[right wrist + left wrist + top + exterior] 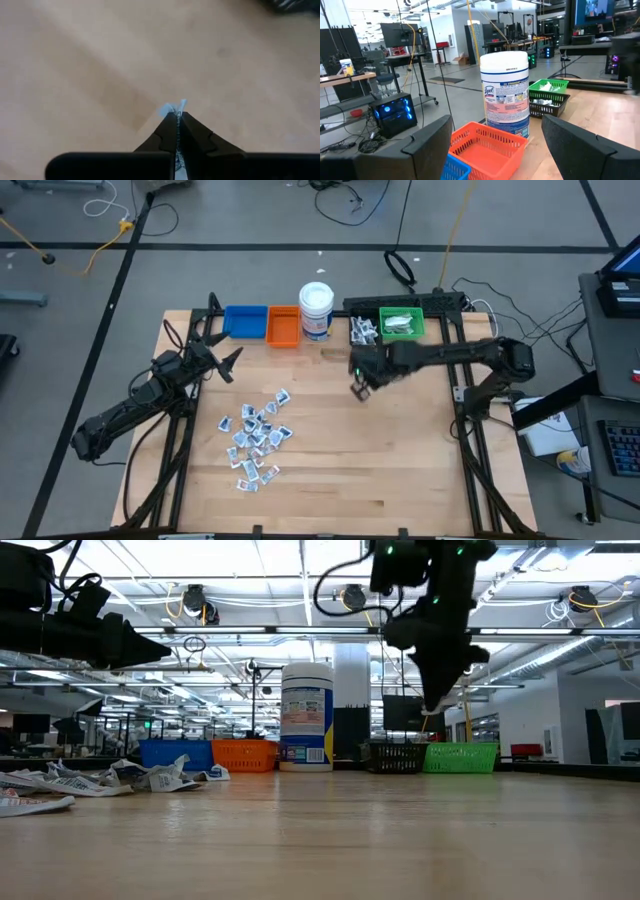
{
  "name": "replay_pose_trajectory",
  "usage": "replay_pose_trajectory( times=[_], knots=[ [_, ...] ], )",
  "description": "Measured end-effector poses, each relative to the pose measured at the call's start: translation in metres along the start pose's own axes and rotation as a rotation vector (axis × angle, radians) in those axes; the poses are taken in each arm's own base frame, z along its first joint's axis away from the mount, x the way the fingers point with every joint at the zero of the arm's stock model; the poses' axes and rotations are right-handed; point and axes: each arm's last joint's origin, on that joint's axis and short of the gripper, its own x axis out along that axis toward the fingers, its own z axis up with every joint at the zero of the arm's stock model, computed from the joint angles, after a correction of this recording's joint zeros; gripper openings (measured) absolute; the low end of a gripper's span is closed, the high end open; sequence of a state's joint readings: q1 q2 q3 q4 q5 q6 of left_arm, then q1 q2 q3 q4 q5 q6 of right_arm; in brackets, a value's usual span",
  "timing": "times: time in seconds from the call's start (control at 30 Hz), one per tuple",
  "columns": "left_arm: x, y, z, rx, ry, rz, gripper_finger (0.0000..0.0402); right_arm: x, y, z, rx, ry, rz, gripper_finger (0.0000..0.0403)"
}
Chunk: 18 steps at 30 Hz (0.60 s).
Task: Pick & Place First Aid Supplies
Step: Put the towelette pack into the black bin
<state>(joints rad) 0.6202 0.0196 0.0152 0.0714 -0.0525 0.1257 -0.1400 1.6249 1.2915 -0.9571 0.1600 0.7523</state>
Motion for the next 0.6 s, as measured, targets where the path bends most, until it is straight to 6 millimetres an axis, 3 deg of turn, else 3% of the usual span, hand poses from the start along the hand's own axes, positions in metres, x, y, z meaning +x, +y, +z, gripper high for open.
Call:
replay_pose_trajectory(
  times=[0.33,0.6],
  knots=[
    [0.0,0.0,0.0,0.0,0.0,0.0,0.031,0.02,-0.074,0.07,0.221,-0.125,-0.005,0.0004],
    [0.0,0.0,0.0,0.0,0.0,0.0,0.031,0.042,-0.113,0.117,0.319,-0.219,-0.016,0.0004]
  ],
)
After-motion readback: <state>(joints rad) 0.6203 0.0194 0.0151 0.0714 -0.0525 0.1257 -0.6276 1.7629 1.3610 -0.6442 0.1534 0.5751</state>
